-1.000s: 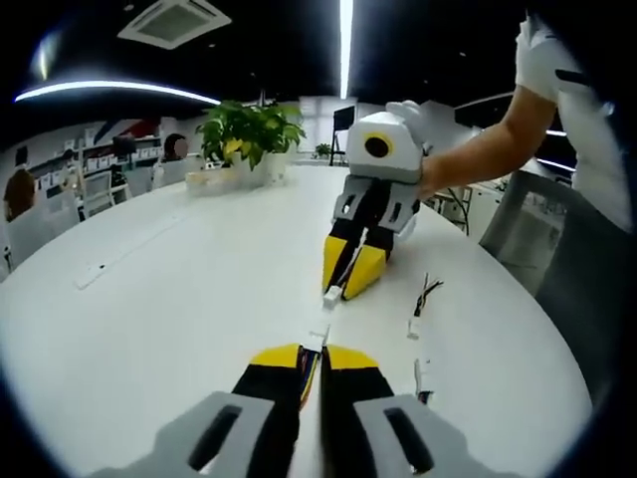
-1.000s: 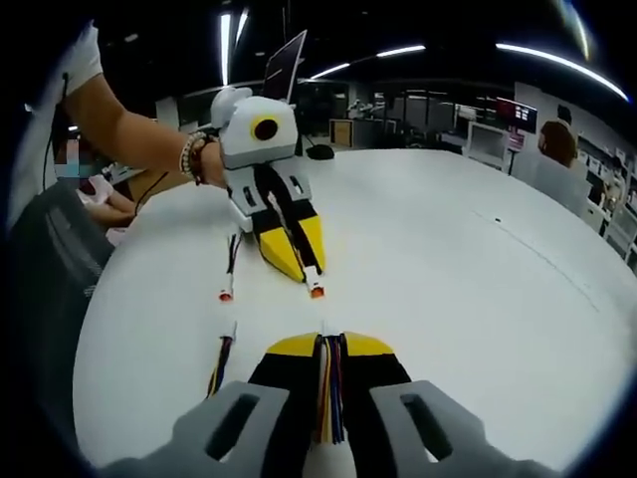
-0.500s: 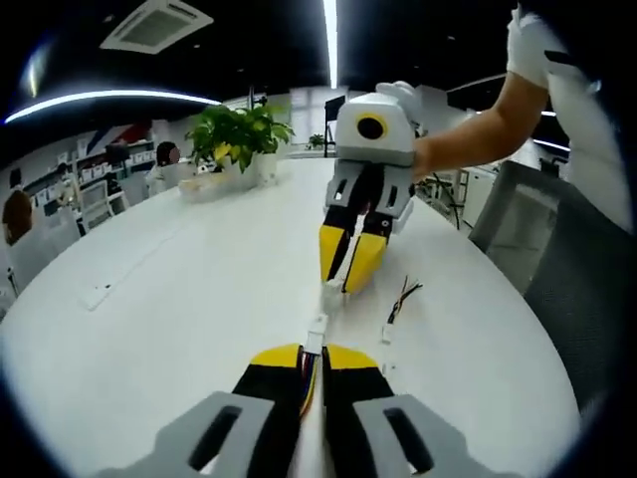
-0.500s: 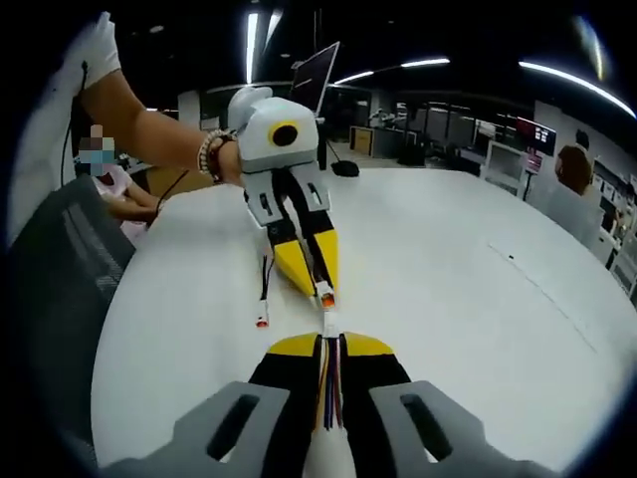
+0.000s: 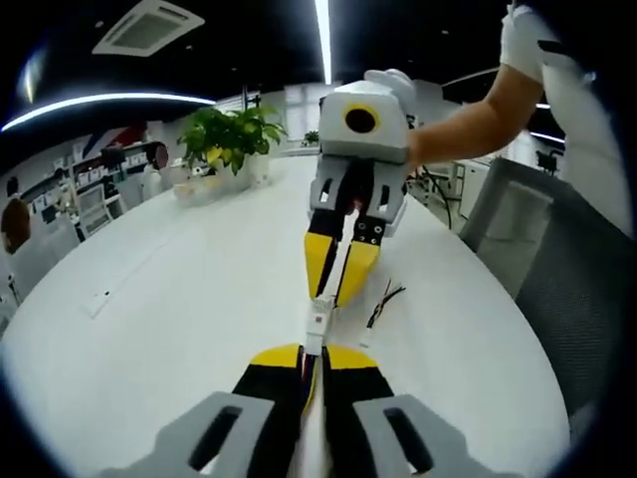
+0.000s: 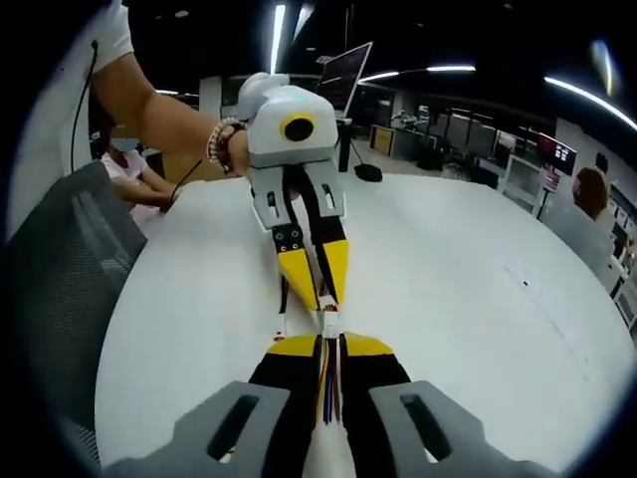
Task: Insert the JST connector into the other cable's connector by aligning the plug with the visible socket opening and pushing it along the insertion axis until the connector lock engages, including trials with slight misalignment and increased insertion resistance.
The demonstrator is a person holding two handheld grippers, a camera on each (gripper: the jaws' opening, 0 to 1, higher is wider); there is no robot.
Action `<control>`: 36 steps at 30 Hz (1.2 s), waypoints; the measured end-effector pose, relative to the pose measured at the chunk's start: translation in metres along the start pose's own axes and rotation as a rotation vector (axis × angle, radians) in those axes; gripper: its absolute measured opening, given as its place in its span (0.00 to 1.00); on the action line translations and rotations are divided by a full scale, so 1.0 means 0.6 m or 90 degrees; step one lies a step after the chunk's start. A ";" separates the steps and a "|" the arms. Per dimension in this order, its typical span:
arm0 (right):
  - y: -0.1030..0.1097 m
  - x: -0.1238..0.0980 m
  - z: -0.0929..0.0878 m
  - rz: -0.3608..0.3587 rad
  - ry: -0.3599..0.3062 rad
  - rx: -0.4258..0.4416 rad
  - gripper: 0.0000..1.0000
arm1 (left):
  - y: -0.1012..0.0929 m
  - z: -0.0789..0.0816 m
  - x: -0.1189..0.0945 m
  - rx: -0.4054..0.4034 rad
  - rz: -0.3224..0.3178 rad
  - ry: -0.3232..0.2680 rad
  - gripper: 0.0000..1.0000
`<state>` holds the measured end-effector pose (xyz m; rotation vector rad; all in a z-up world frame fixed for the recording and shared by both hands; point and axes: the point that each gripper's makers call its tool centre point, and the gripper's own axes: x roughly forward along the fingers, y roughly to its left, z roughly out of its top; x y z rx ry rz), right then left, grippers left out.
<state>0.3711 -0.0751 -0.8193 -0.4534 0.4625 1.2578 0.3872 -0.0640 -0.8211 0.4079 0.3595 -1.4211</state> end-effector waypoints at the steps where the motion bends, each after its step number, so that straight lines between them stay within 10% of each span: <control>1: 0.001 0.003 -0.004 0.005 0.005 -0.003 0.04 | -0.001 -0.004 0.002 -0.001 -0.003 0.004 0.01; 36: 0.009 0.027 -0.042 0.063 0.030 -0.011 0.04 | -0.014 -0.031 0.023 -0.001 -0.031 0.014 0.01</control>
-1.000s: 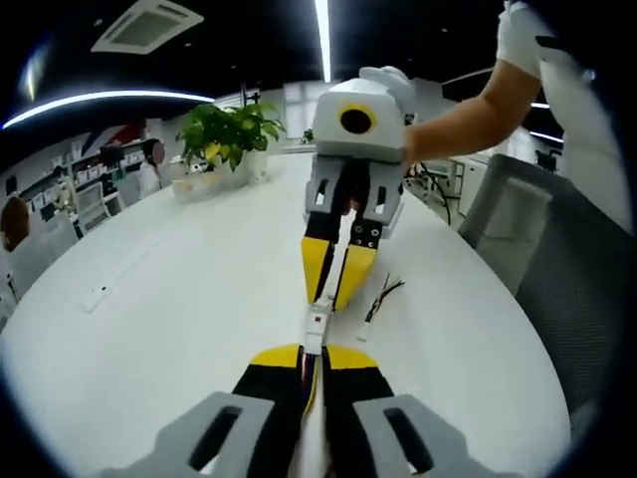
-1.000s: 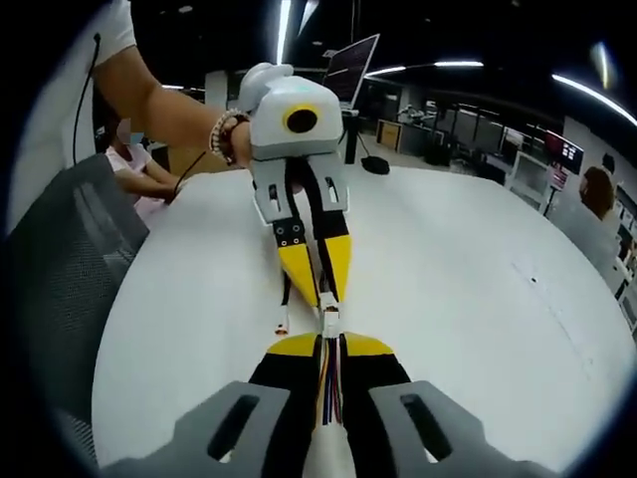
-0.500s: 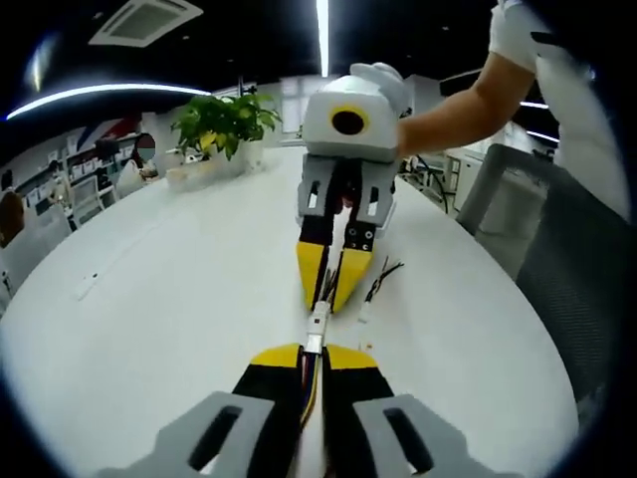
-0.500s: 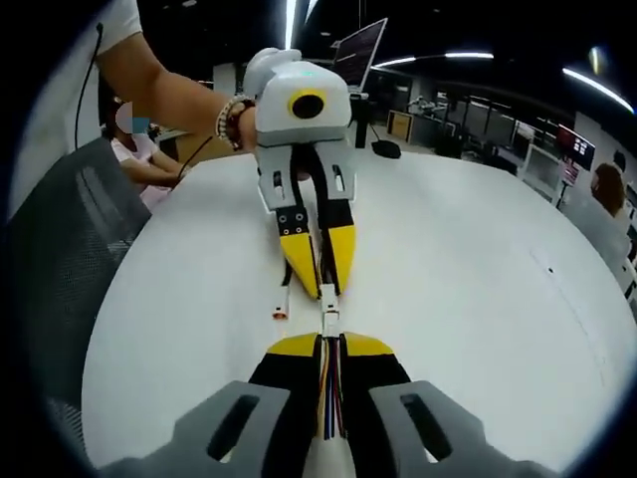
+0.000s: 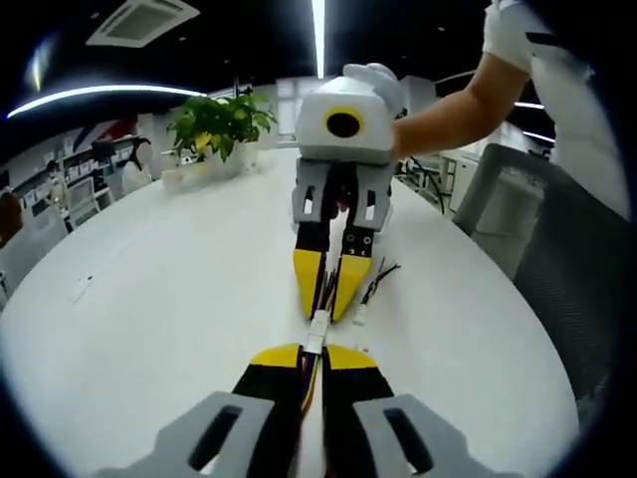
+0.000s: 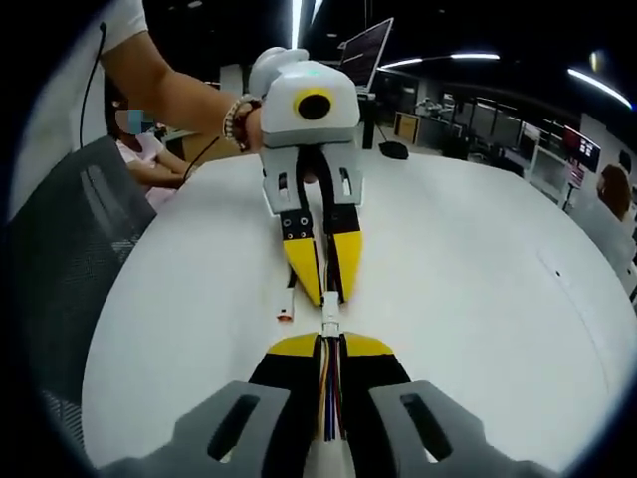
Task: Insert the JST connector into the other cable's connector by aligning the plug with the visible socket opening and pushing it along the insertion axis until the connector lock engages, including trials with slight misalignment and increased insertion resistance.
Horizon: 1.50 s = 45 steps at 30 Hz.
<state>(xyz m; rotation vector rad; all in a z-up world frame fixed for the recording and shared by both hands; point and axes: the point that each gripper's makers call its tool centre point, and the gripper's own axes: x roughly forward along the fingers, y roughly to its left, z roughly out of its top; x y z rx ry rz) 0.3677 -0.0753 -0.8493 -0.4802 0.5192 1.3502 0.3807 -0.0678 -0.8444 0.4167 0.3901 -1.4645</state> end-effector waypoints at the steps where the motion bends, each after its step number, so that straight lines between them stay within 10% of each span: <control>1: 0.000 0.000 0.001 -0.001 -0.001 -0.001 0.04 | 0.001 0.002 -0.001 0.001 0.000 -0.001 0.01; 33: -0.012 -0.001 0.031 -0.008 -0.018 -0.021 0.04 | 0.012 0.019 -0.010 0.006 0.005 -0.014 0.00; 45: -0.074 0.004 0.032 -0.045 -0.008 -0.039 0.04 | 0.074 0.025 0.001 0.028 0.028 0.006 0.00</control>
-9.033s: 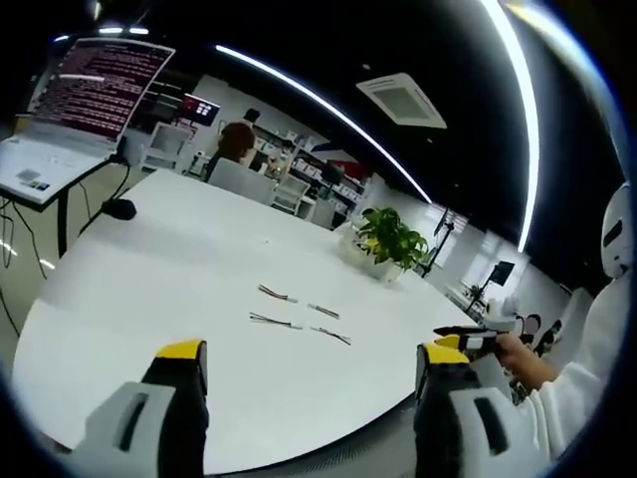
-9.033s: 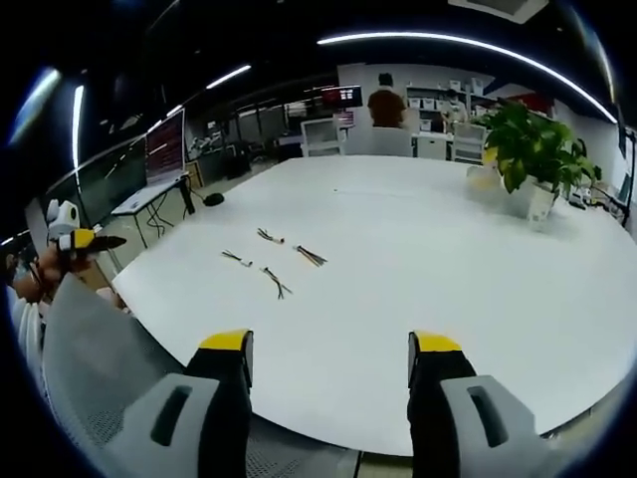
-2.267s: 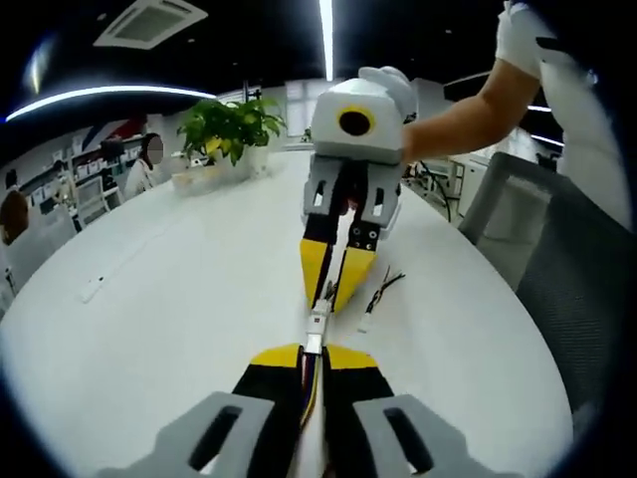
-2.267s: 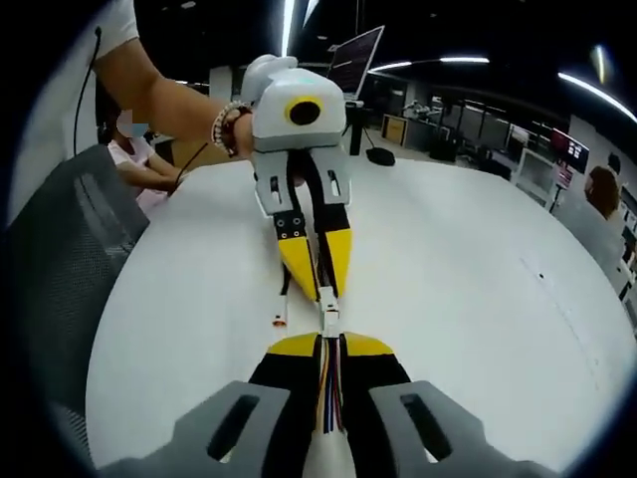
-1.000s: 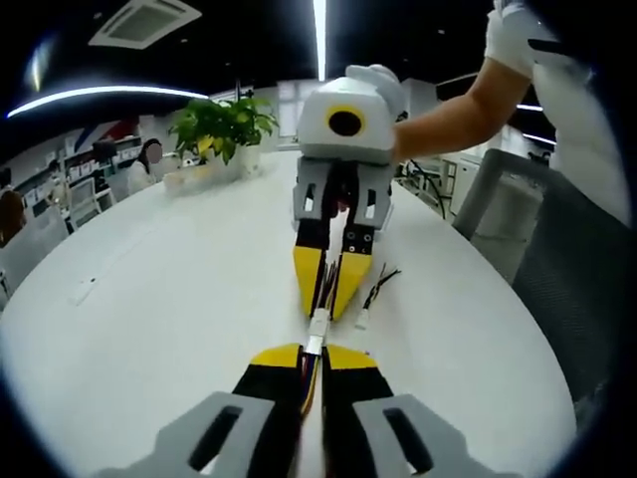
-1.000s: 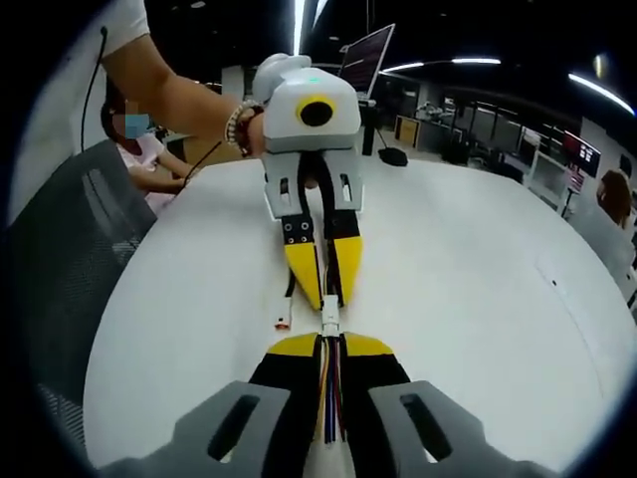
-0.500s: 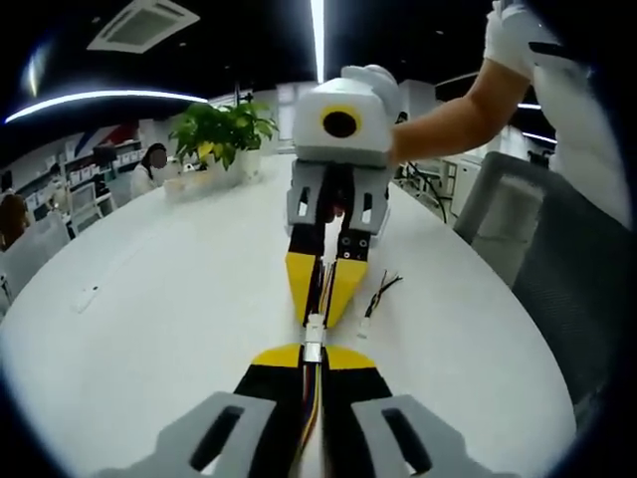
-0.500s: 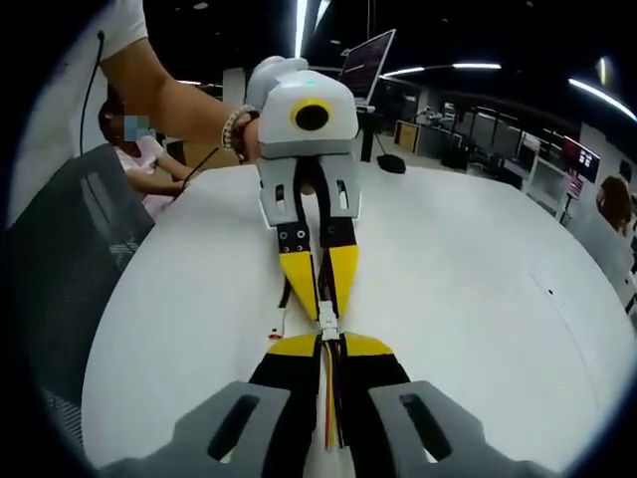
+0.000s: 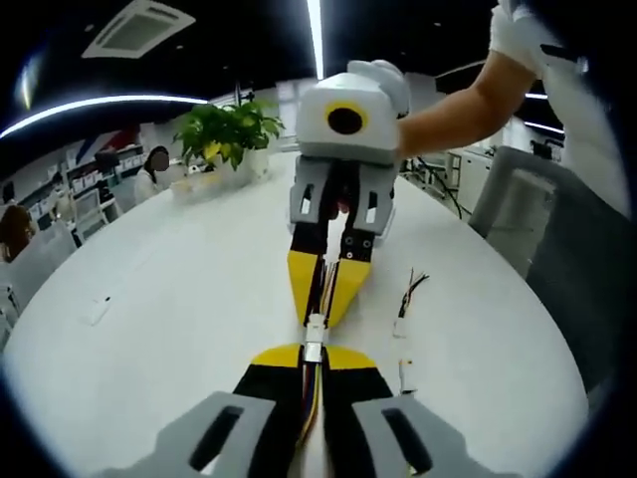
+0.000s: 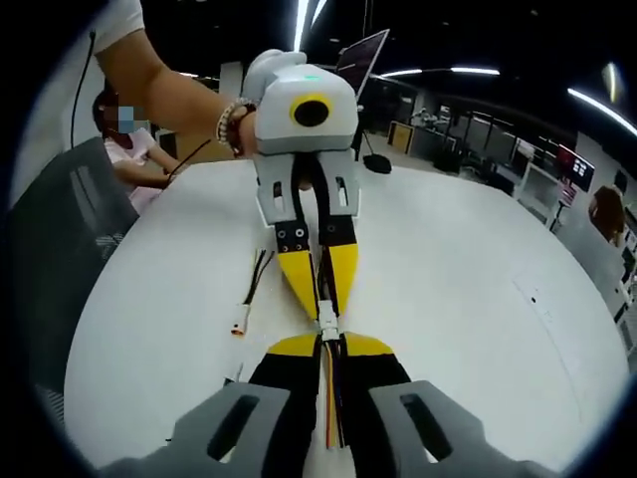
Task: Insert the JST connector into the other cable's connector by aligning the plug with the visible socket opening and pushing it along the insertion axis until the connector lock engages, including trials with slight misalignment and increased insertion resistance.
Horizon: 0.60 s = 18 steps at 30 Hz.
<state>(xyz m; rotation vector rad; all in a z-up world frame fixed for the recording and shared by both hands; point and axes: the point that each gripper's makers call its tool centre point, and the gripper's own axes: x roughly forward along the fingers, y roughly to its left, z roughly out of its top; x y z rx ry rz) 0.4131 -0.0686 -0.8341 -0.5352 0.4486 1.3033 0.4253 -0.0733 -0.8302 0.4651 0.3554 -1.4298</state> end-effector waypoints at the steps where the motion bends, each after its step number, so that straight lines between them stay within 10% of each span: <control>1: -0.006 0.001 -0.001 -0.003 0.001 0.002 0.04 | 0.006 0.000 0.002 0.000 0.002 0.003 0.00; 18: -0.072 0.030 -0.040 -0.019 0.026 0.020 0.05 | 0.045 -0.026 0.031 -0.011 0.030 0.049 0.00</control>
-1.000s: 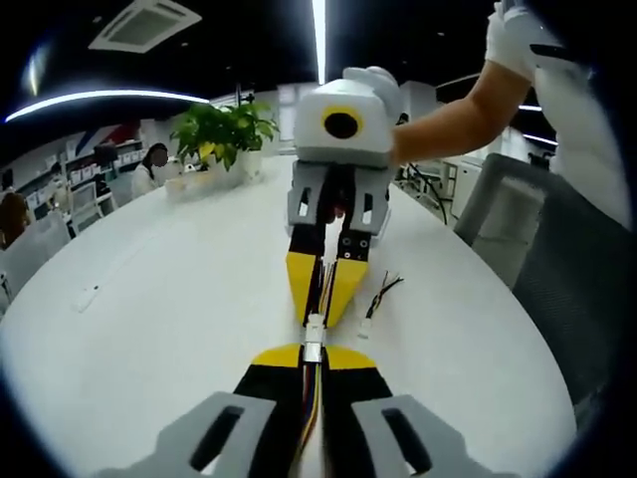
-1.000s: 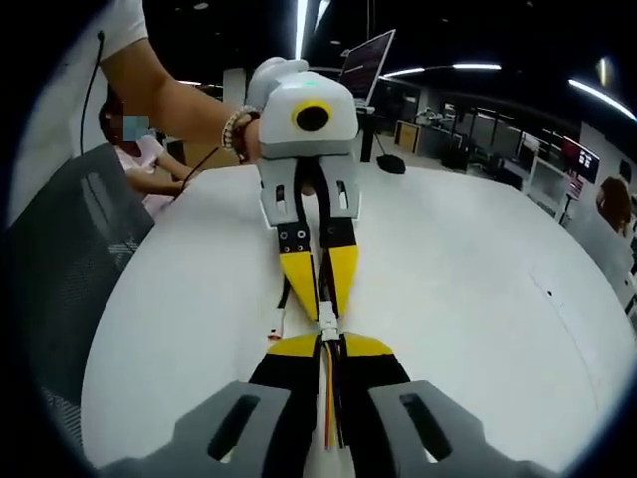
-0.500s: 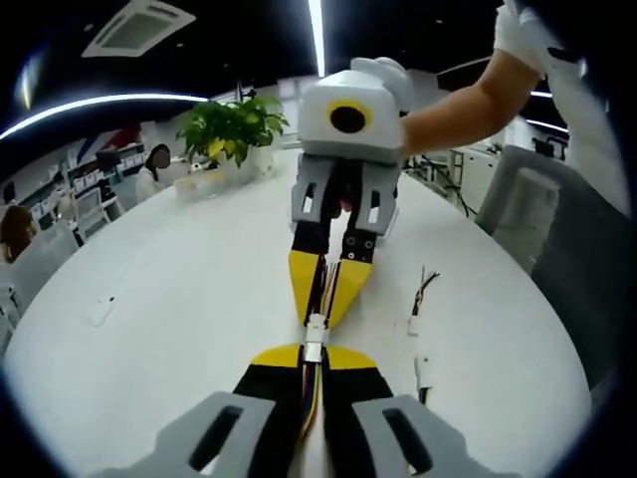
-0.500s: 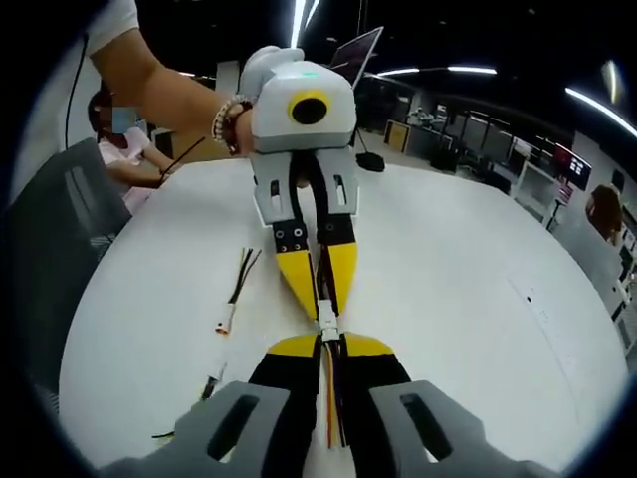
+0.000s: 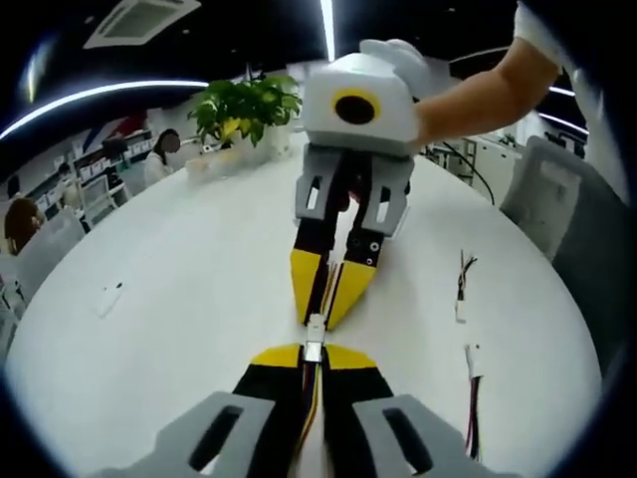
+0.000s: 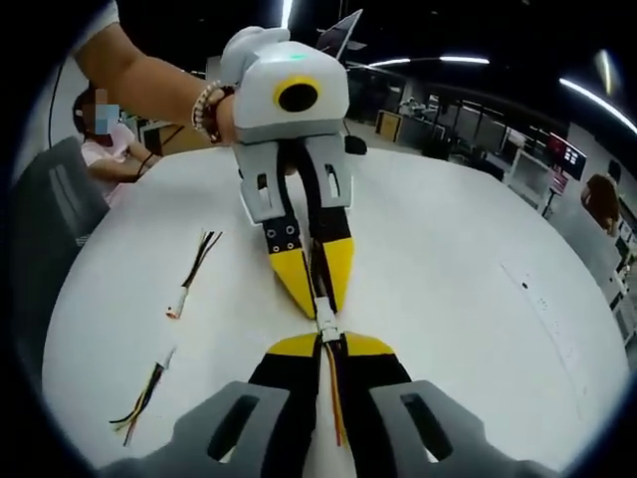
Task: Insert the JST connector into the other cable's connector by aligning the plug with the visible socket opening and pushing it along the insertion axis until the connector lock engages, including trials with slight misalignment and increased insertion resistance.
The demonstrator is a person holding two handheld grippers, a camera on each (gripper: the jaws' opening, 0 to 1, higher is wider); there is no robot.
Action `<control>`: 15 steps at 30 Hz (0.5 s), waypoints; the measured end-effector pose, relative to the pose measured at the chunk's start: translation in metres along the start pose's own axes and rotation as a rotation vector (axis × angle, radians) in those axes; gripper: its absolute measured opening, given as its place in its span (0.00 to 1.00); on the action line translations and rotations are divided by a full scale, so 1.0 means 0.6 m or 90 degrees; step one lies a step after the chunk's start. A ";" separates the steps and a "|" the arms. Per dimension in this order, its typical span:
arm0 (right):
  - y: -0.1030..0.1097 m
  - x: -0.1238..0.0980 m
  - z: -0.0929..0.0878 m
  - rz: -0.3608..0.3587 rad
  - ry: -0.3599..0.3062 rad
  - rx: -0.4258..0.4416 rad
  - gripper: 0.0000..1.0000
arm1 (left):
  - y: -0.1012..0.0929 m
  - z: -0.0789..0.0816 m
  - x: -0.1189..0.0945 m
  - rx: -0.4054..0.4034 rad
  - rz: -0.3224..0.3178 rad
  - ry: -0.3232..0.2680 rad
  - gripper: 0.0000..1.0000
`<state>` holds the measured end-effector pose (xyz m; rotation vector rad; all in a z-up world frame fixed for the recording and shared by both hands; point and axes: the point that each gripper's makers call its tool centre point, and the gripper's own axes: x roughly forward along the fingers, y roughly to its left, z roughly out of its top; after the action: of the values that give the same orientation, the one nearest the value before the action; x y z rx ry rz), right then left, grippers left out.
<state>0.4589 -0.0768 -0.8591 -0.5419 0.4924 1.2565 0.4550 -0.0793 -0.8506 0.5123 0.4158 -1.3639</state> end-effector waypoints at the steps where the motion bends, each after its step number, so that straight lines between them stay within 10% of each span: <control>1: 0.000 0.000 0.000 0.001 -0.002 0.003 0.05 | 0.000 0.000 0.000 -0.002 0.001 -0.001 0.00; 15: 0.001 -0.001 -0.001 0.001 -0.006 0.024 0.05 | -0.003 0.001 -0.005 -0.015 0.007 0.008 0.01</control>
<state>0.4581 -0.0776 -0.8593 -0.5041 0.5079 1.2477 0.4529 -0.0777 -0.8487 0.5033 0.4378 -1.3449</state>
